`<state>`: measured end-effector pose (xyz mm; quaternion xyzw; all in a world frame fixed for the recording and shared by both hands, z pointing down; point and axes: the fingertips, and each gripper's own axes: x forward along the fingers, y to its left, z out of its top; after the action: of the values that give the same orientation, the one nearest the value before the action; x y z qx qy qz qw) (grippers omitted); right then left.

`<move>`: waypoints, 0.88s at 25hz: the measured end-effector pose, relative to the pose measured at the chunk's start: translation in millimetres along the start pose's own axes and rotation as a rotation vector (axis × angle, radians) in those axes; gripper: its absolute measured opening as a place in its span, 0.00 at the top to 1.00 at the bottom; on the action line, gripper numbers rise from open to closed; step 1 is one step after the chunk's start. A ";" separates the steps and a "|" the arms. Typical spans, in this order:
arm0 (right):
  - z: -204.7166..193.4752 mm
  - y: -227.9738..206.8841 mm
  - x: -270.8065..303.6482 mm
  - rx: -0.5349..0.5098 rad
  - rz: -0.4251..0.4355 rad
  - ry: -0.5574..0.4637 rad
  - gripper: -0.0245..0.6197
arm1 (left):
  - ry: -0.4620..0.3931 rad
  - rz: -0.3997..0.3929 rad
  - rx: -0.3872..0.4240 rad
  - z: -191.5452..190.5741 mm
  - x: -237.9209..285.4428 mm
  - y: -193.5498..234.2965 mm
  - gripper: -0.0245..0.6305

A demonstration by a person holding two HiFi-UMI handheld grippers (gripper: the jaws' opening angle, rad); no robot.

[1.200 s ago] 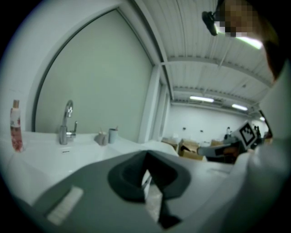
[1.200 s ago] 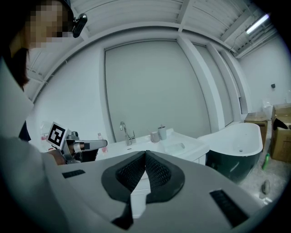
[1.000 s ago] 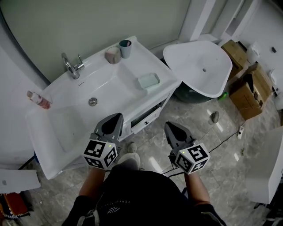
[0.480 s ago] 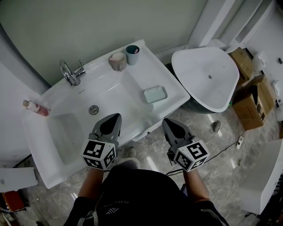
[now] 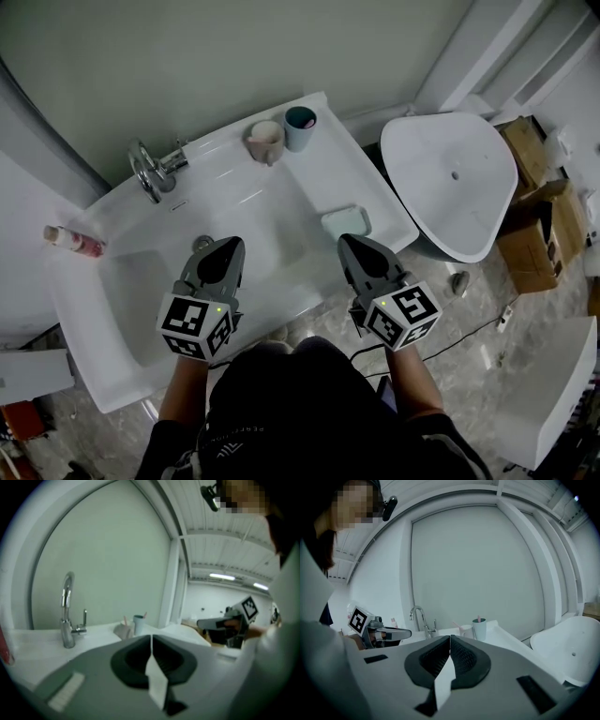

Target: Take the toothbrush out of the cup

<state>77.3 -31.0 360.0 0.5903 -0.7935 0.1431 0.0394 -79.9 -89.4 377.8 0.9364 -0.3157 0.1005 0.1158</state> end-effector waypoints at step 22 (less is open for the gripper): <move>52.6 -85.5 90.7 -0.086 0.205 0.036 0.85 | -0.007 0.236 -0.096 12.2 56.2 22.3 0.86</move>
<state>136.7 -151.7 346.1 0.5011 -0.8543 0.1227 0.0639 -48.3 -142.0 384.2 0.8864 -0.4287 0.0948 0.1465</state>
